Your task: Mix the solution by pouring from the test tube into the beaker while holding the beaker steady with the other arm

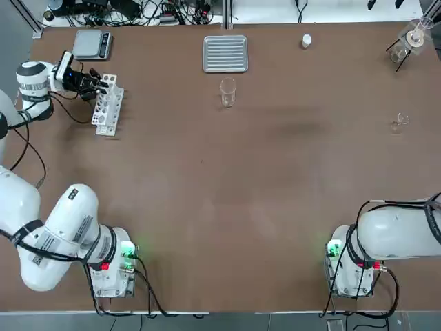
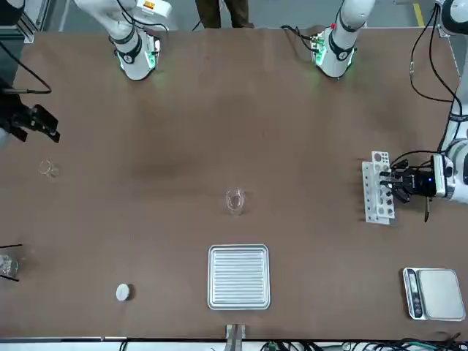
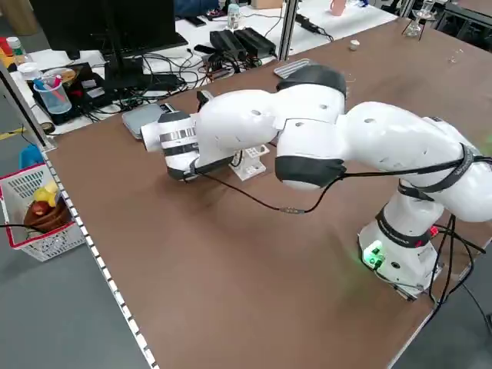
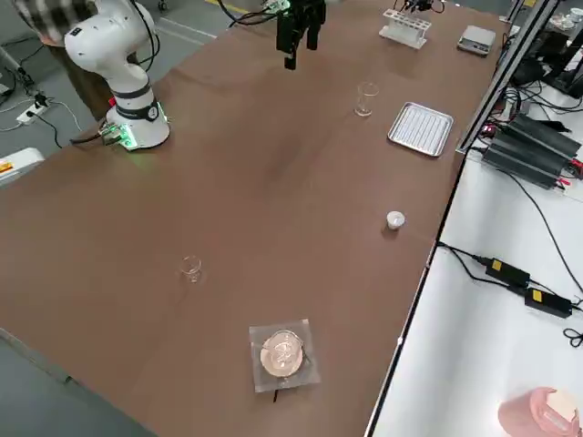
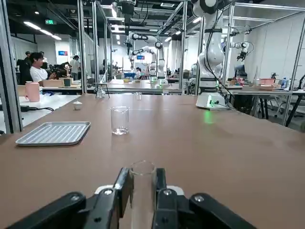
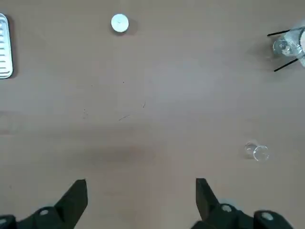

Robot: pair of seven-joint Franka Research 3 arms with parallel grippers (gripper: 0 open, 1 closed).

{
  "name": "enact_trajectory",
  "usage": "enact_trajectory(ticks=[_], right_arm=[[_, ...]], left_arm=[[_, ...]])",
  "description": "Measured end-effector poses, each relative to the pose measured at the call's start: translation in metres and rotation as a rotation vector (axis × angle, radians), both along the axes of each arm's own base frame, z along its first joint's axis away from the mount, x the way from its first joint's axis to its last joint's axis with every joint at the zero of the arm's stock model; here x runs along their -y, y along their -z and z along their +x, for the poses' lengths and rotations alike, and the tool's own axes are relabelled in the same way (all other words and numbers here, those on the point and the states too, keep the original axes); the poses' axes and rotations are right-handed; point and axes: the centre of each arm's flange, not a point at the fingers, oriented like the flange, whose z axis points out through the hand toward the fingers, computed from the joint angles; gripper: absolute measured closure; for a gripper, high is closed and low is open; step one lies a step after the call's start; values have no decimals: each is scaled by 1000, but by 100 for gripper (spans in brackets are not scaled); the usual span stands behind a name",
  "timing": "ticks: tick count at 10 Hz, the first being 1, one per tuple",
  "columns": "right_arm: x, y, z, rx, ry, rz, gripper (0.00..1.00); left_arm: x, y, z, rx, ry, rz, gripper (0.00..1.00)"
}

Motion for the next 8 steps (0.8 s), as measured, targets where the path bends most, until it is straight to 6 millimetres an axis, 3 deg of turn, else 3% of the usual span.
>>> enact_trajectory(ticks=[2, 4, 7, 8], right_arm=[[1, -2, -1, 6, 3, -1, 0], [1, -3, 0, 11, 5, -1, 0], [0, -3, 0, 15, 5, -1, 0], [0, -3, 0, 15, 6, -1, 0]], left_arm=[[-1, -1, 1, 2, -5, -2, 67], [-2, -2, 2, 4, -10, -6, 56], [-4, -11, 6, 20, -18, -4, 11], [-6, -18, 8, 28, -21, 3, 1]])
